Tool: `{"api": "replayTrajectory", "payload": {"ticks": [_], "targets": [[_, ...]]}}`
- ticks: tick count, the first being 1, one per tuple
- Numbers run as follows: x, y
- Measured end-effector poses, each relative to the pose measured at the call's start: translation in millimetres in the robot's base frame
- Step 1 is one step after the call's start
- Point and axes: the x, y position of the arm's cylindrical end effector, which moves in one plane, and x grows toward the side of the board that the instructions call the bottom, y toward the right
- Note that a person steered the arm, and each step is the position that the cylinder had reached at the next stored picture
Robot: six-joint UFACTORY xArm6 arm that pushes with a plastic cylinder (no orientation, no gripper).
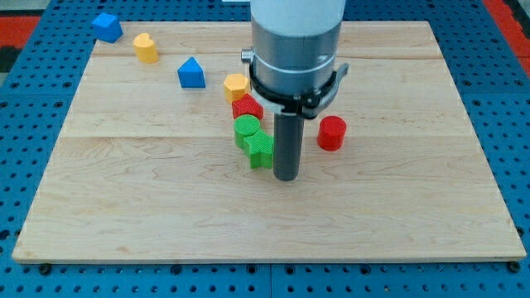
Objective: Slide red circle closer to green circle
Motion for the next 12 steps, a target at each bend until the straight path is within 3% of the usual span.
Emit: {"api": "replayTrajectory", "payload": {"ticks": [1, 3, 4, 7, 8, 9, 11, 12], "targets": [[-16.5, -50.9], [-65.1, -57.1], [-65.1, -56.9], [-4.3, 39.6], [-33.9, 103.9], [-49.9, 111.6], [-87.9, 84.9], [-91.5, 42.7]]}}
